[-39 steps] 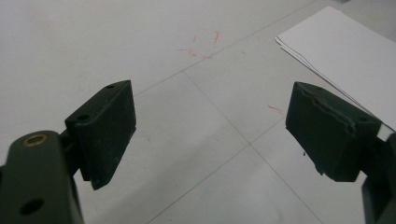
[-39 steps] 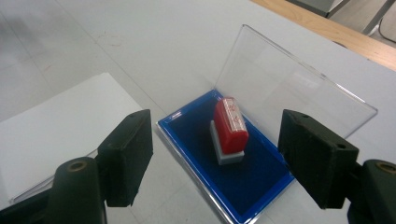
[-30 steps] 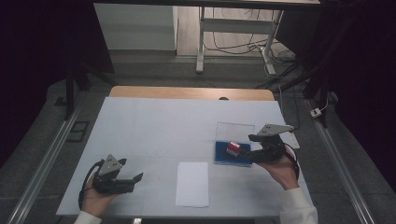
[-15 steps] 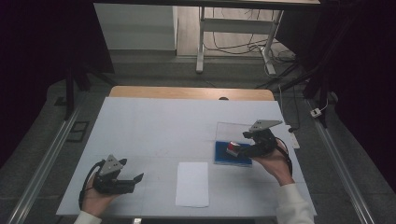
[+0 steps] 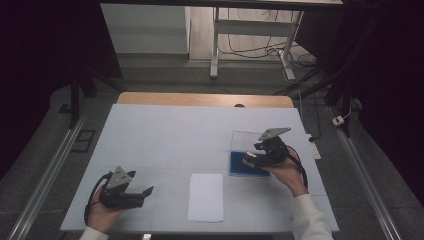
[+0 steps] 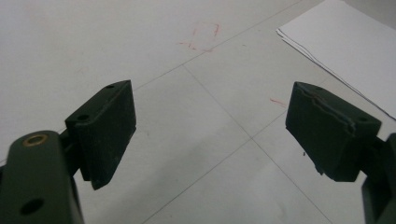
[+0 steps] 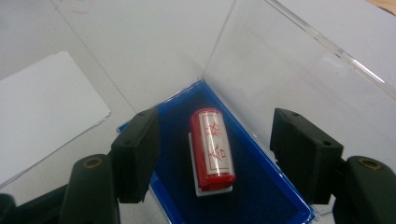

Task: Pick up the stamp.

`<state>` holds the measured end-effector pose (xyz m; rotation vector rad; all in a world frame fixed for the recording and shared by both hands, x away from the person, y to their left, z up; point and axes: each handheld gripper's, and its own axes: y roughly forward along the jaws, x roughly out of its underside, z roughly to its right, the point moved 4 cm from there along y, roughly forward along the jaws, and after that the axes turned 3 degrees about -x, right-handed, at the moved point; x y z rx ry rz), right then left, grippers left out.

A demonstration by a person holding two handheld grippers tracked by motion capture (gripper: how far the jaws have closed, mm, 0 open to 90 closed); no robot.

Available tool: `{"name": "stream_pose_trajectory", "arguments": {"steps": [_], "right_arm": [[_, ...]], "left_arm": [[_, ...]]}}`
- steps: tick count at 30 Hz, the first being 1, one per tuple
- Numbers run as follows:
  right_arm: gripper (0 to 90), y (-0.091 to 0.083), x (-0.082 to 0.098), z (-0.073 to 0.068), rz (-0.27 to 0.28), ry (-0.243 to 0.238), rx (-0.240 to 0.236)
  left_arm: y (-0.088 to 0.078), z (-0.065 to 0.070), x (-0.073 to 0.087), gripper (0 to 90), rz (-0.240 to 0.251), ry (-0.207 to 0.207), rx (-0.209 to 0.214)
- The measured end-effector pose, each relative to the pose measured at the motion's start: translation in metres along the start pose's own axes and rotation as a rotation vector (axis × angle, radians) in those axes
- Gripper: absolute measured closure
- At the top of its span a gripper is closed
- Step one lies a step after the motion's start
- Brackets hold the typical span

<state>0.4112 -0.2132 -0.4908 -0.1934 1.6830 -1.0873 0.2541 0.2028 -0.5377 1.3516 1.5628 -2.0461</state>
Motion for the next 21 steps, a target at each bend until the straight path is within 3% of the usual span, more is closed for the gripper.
{"name": "stream_pose_trajectory", "arguments": {"steps": [21], "right_arm": [[58.6,0.012,0.006,0.005,-0.045,0.009,-0.032]], "left_arm": [[0.000,-0.001,0.001,16.3,-0.006,0.005,-0.006]]}}
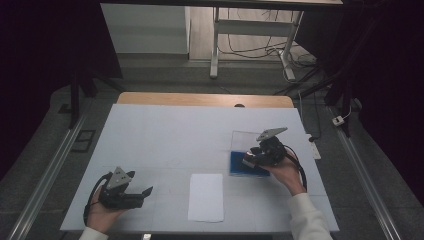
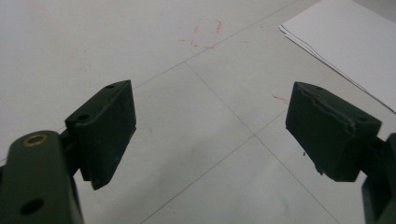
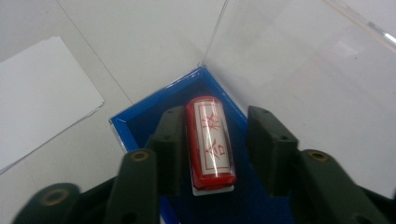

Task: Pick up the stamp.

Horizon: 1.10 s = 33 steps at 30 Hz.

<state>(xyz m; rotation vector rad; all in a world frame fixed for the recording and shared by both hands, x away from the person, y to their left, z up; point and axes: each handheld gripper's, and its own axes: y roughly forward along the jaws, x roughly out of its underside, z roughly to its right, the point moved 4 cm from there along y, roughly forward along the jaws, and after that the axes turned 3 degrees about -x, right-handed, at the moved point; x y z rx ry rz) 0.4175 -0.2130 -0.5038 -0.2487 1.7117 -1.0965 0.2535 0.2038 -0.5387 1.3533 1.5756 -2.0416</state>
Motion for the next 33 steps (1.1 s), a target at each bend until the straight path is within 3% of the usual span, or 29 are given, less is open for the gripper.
{"name": "stream_pose_trajectory", "arguments": {"steps": [4,23,30,33], "right_arm": [[68.6,0.001,0.000,-0.001,-0.009,-0.012,-0.008],[69.4,0.000,0.000,-0.004,-0.020,-0.042,0.006],[69.4,-0.006,-0.002,-0.005,0.002,-0.033,0.013],[69.4,-0.016,-0.005,-0.007,0.037,-0.044,0.023]], "left_arm": [[0.000,0.000,0.000,16.3,0.001,-0.003,0.001],[-0.001,0.000,0.001,16.5,0.003,0.001,0.002],[0.001,0.002,-0.001,16.5,0.003,0.007,0.002],[0.002,0.003,0.000,16.6,-0.001,0.011,0.001]]}}
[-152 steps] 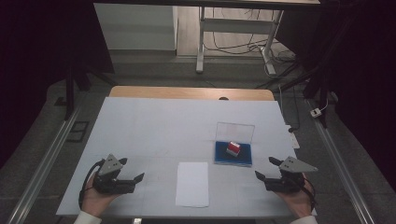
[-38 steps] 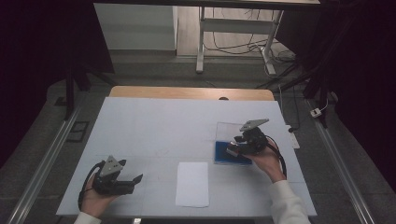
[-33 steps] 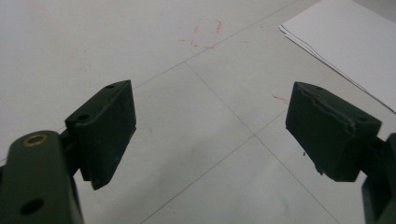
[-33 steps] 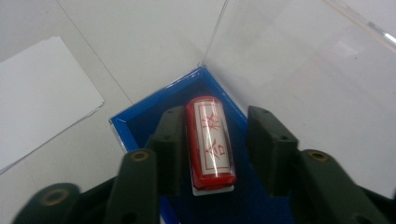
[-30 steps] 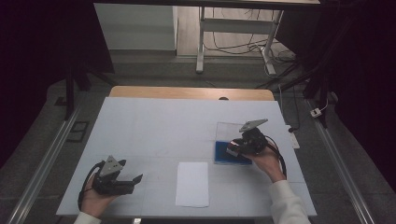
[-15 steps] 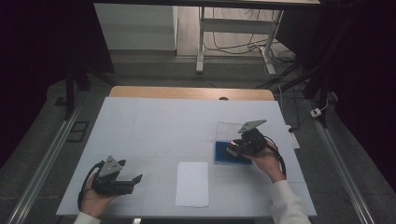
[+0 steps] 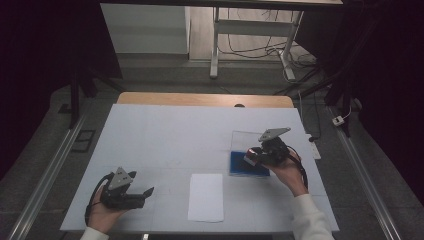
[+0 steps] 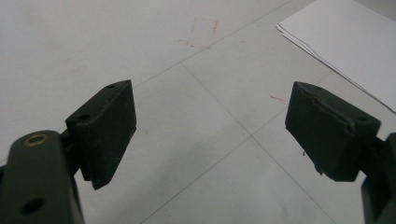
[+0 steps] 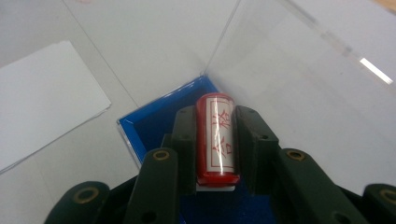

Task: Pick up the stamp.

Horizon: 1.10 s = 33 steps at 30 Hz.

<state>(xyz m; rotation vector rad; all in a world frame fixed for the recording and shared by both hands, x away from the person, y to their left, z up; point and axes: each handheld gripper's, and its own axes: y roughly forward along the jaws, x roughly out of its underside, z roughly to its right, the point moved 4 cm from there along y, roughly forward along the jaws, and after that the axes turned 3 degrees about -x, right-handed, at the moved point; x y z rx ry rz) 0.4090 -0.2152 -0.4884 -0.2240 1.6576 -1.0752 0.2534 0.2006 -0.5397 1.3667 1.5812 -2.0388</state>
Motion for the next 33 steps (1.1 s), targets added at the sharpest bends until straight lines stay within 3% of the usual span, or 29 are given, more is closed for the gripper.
{"name": "stream_pose_trajectory", "arguments": {"steps": [6,12,28,33], "right_arm": [[69.4,-0.015,-0.007,-0.005,0.060,-0.002,0.006],[69.4,-0.021,-0.012,-0.012,0.075,-0.015,0.003],[69.4,-0.025,-0.018,-0.019,0.079,-0.037,0.009],[69.3,-0.022,-0.018,-0.019,0.058,-0.042,0.010]], "left_arm": [[0.000,-0.001,0.001,16.7,0.002,0.001,-0.001],[0.000,0.000,0.001,16.7,0.000,0.001,-0.002],[0.000,0.000,0.002,16.8,-0.006,0.006,-0.005],[-0.001,-0.001,0.003,16.8,-0.005,0.005,-0.005]]}}
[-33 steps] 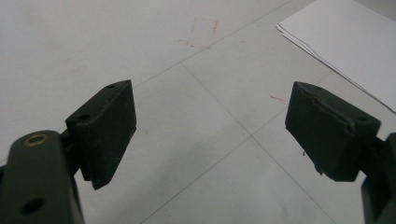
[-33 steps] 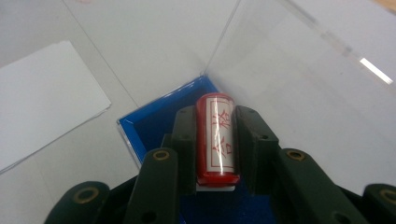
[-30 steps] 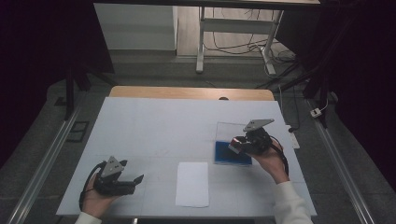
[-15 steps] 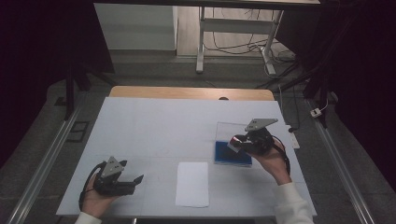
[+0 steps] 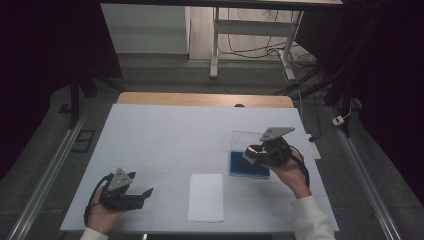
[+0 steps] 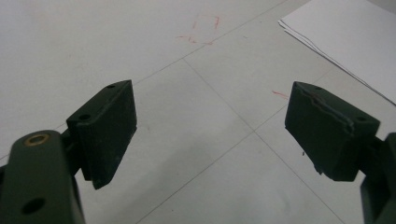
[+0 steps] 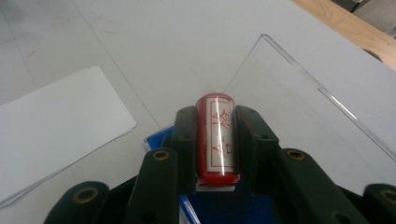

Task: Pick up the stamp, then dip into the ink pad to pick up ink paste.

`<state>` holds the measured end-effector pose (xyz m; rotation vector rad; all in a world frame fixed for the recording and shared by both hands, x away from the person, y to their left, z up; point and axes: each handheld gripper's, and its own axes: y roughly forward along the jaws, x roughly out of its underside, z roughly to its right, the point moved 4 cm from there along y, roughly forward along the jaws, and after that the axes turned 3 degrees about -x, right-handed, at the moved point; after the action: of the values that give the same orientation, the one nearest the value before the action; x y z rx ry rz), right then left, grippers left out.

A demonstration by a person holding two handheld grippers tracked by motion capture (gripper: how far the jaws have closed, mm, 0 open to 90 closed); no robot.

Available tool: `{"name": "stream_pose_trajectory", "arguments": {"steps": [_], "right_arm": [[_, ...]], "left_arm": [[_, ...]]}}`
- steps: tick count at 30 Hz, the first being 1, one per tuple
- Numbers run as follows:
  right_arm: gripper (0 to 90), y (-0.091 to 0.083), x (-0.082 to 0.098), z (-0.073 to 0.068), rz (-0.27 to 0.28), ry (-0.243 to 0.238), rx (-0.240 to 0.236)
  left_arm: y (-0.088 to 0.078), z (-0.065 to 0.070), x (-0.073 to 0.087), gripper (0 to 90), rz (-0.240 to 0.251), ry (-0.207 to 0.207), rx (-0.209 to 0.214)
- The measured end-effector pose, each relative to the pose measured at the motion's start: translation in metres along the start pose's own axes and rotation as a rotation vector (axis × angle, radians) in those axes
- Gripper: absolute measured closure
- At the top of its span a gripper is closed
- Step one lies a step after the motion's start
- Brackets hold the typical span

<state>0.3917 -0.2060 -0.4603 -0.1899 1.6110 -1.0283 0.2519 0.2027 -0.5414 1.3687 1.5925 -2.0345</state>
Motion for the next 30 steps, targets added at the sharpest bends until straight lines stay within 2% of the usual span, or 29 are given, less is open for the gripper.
{"name": "stream_pose_trajectory", "arguments": {"steps": [30], "right_arm": [[69.3,0.030,0.019,0.006,-0.141,0.020,-0.005]], "left_arm": [[0.000,0.000,0.002,16.9,-0.007,0.009,-0.007]]}}
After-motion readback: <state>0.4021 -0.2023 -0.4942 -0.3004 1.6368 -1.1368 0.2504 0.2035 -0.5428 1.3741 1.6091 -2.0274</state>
